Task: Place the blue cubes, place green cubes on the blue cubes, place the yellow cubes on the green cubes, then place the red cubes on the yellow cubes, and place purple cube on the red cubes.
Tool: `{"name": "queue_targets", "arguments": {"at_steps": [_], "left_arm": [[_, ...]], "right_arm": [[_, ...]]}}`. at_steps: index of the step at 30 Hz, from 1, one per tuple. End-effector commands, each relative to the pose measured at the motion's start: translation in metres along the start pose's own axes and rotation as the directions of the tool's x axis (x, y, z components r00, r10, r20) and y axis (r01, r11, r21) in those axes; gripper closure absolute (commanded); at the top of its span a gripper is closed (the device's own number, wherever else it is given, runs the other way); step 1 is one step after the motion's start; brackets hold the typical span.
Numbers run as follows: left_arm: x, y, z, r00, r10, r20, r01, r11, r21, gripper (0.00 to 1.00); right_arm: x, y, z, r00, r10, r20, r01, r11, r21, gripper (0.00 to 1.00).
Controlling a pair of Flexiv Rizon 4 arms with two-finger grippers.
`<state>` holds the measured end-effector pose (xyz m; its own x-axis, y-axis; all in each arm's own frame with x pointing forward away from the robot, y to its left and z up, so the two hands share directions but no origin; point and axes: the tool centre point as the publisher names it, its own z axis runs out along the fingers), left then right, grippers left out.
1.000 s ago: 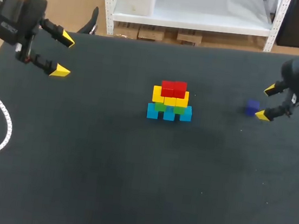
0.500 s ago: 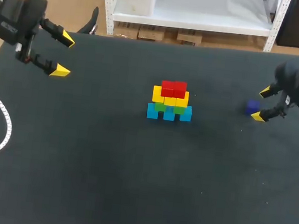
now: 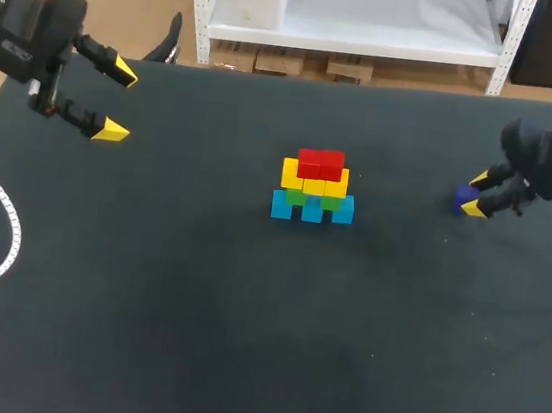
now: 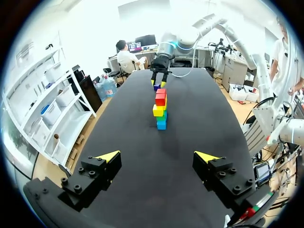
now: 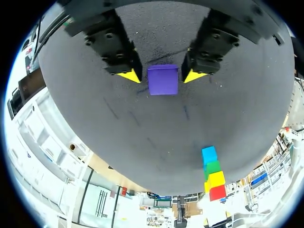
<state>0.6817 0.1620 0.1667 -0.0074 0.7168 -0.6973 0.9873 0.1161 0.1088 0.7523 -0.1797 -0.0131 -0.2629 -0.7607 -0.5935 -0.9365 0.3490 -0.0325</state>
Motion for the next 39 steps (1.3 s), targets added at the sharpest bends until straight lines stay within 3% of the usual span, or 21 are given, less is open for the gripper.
{"name": "queue_targets", "arguments": {"at_steps": [1, 4, 12, 19, 24, 31, 39], "left_arm": [[0.001, 0.001, 0.000, 1.000, 0.002, 0.001, -0.002, 1.000, 0.002, 0.00], [0.001, 0.001, 0.000, 1.000, 0.002, 0.001, -0.002, 1.000, 0.002, 0.00], [0.001, 0.001, 0.000, 1.000, 0.002, 0.001, -0.002, 1.000, 0.002, 0.00], [0.001, 0.001, 0.000, 1.000, 0.002, 0.001, -0.002, 1.000, 0.002, 0.00], [0.001, 0.001, 0.000, 1.000, 0.002, 0.001, -0.002, 1.000, 0.002, 0.00], [0.001, 0.001, 0.000, 1.000, 0.002, 0.001, -0.002, 1.000, 0.002, 0.00], [0.001, 0.001, 0.000, 1.000, 0.002, 0.001, -0.002, 1.000, 0.002, 0.00]], "right_arm": [[-0.001, -0.001, 0.003, 1.000, -0.006, 0.002, 0.006, 1.000, -0.006, 0.70], [-0.002, 0.001, 0.002, 1.000, -0.014, 0.001, 0.014, 1.000, -0.008, 1.00], [-0.015, 0.006, -0.021, 1.000, -0.012, -0.013, 0.011, 1.000, -0.013, 1.00], [-0.061, 0.025, -0.061, 0.999, 0.003, 0.037, -0.001, 0.999, -0.044, 1.00], [-0.094, 0.040, -0.076, 0.997, -0.034, 0.075, 0.040, 0.997, -0.071, 1.00], [-0.141, 0.066, -0.086, 0.978, -0.175, 0.113, 0.186, 0.978, -0.096, 1.00], [-0.174, 0.095, -0.078, 0.964, -0.240, 0.115, 0.257, 0.952, -0.169, 1.00]]}}
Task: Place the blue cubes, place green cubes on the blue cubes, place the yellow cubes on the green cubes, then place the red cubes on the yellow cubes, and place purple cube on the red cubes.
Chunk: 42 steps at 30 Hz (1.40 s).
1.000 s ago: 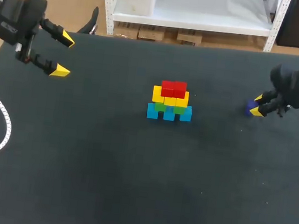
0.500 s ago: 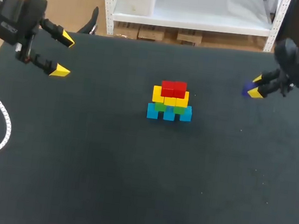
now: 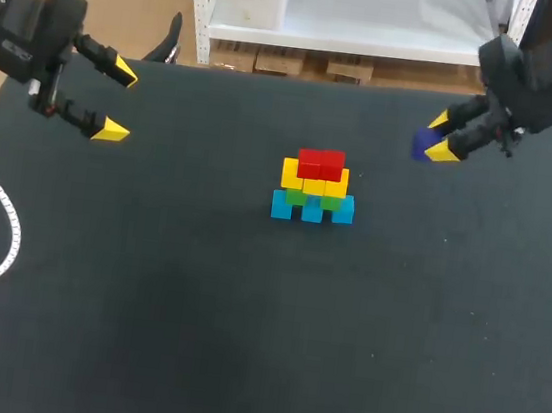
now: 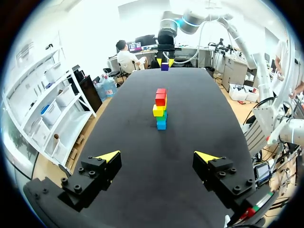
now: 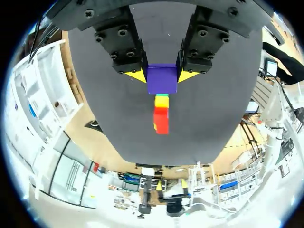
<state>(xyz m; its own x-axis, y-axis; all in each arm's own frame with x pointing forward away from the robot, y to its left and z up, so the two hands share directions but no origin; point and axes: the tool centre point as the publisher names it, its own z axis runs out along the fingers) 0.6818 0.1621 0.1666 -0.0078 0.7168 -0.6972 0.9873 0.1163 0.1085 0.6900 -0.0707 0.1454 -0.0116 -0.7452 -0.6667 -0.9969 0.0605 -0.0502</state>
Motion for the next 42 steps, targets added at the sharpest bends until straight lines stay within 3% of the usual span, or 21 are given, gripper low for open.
{"name": "queue_targets", "arguments": {"at_steps": [1, 12, 19, 35, 42], "left_arm": [[0.000, 0.001, 0.000, 1.000, 0.002, 0.001, -0.002, 1.000, 0.002, 0.00], [0.000, 0.001, 0.000, 1.000, 0.002, 0.001, -0.002, 1.000, 0.002, 0.00], [0.000, 0.001, 0.000, 1.000, 0.002, 0.001, -0.002, 1.000, 0.002, 0.00], [0.000, 0.001, 0.000, 1.000, 0.002, 0.001, -0.002, 1.000, 0.002, 0.00], [0.000, 0.001, 0.000, 1.000, 0.002, 0.001, -0.002, 1.000, 0.002, 0.00]], "right_arm": [[-0.017, 0.001, 0.009, 1.000, -0.011, -0.014, 0.011, 1.000, -0.014, 1.00], [-0.050, 0.001, 0.043, 0.999, 0.014, -0.032, -0.014, 1.000, 0.027, 1.00], [-0.068, 0.007, 0.063, 1.000, 0.006, -0.025, -0.006, 1.000, 0.014, 1.00], [-0.076, 0.009, 0.096, 0.998, 0.008, -0.056, -0.008, 1.000, -0.009, 1.00], [-0.077, 0.007, 0.098, 0.998, 0.009, -0.066, -0.009, 1.000, -0.001, 1.00]]}}
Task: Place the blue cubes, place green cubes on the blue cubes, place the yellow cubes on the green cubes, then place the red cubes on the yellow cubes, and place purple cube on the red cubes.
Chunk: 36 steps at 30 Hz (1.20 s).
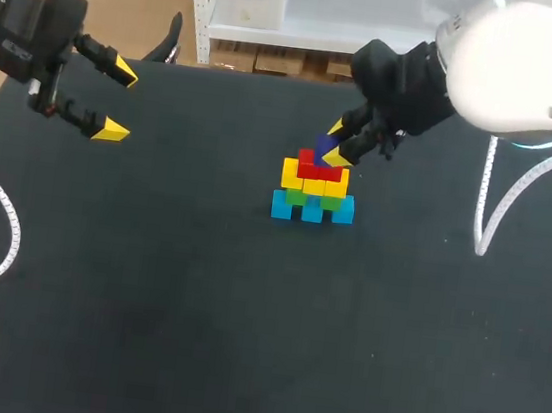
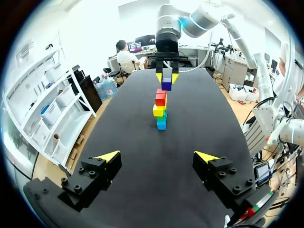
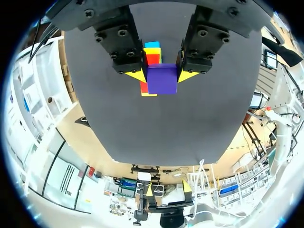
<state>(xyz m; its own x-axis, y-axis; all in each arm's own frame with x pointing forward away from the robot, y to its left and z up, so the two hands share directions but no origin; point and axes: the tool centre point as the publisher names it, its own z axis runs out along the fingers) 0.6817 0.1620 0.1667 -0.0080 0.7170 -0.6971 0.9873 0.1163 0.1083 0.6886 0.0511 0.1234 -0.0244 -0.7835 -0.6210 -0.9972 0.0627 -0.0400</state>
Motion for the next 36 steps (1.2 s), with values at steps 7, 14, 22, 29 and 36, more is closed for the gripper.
{"name": "queue_targets", "arguments": {"at_steps": [7, 14, 22, 29, 36], "left_arm": [[0.001, 0.001, 0.000, 1.000, 0.002, 0.001, -0.002, 1.000, 0.002, 0.00], [0.001, 0.001, 0.000, 1.000, 0.002, 0.001, -0.002, 1.000, 0.002, 0.00], [0.001, 0.001, 0.000, 1.000, 0.002, 0.001, -0.002, 1.000, 0.002, 0.00], [0.001, 0.001, 0.000, 1.000, 0.002, 0.001, -0.002, 1.000, 0.002, 0.00], [0.001, 0.001, 0.000, 1.000, 0.002, 0.001, -0.002, 1.000, 0.002, 0.00]], "right_arm": [[0.002, -0.010, 0.002, 1.000, 0.005, -0.015, -0.005, 1.000, 0.012, 1.00], [0.003, -0.014, 0.003, 1.000, 0.004, -0.023, -0.004, 1.000, 0.011, 1.00], [0.004, -0.014, 0.004, 1.000, 0.000, -0.029, 0.000, 1.000, 0.007, 1.00], [0.006, -0.013, 0.005, 0.999, -0.001, -0.033, 0.002, 1.000, 0.004, 1.00], [0.007, -0.012, 0.007, 0.999, -0.002, -0.035, 0.002, 1.000, 0.001, 0.99]]}}
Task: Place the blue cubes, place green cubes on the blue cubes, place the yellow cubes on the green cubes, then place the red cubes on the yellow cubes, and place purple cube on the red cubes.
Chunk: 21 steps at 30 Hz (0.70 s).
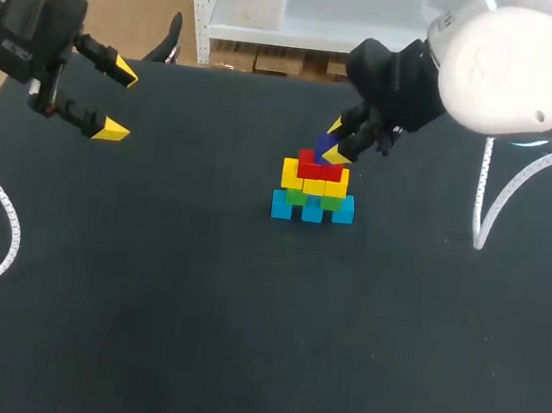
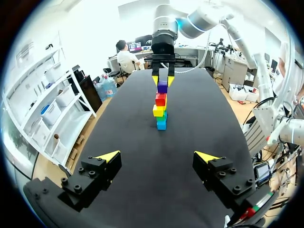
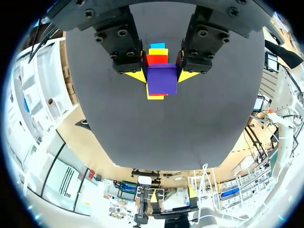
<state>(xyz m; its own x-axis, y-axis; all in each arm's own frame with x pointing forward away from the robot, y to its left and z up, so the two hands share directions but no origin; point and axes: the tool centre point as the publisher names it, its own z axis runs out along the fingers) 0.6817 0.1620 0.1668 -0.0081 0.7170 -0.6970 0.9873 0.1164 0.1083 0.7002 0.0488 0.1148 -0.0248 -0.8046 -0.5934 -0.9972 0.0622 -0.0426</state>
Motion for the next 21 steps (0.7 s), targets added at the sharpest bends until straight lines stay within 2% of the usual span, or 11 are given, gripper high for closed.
{"name": "queue_targets", "arguments": {"at_steps": [1, 9, 14, 21], "left_arm": [[0.0007, 0.0014, 0.0004, 1.000, 0.002, 0.001, -0.002, 1.000, 0.002, 0.00], [0.0007, 0.0014, 0.0004, 1.000, 0.002, 0.001, -0.002, 1.000, 0.002, 0.00], [0.0007, 0.0014, 0.0004, 1.000, 0.002, 0.001, -0.002, 1.000, 0.002, 0.00], [0.0007, 0.0014, 0.0004, 1.000, 0.002, 0.001, -0.002, 1.000, 0.002, 0.00]], "right_arm": [[-0.0002, -0.0001, 0.0011, 1.000, 0.000, -0.001, 0.000, 1.000, -0.001, 0.99], [0.0003, 0.0000, 0.0015, 1.000, 0.002, -0.001, -0.002, 1.000, -0.002, 0.97], [0.0008, -0.0009, 0.0020, 1.000, 0.004, 0.000, -0.004, 1.000, -0.002, 0.92], [0.0009, -0.0012, 0.0022, 1.000, 0.003, 0.000, -0.003, 1.000, -0.005, 0.79]]}}
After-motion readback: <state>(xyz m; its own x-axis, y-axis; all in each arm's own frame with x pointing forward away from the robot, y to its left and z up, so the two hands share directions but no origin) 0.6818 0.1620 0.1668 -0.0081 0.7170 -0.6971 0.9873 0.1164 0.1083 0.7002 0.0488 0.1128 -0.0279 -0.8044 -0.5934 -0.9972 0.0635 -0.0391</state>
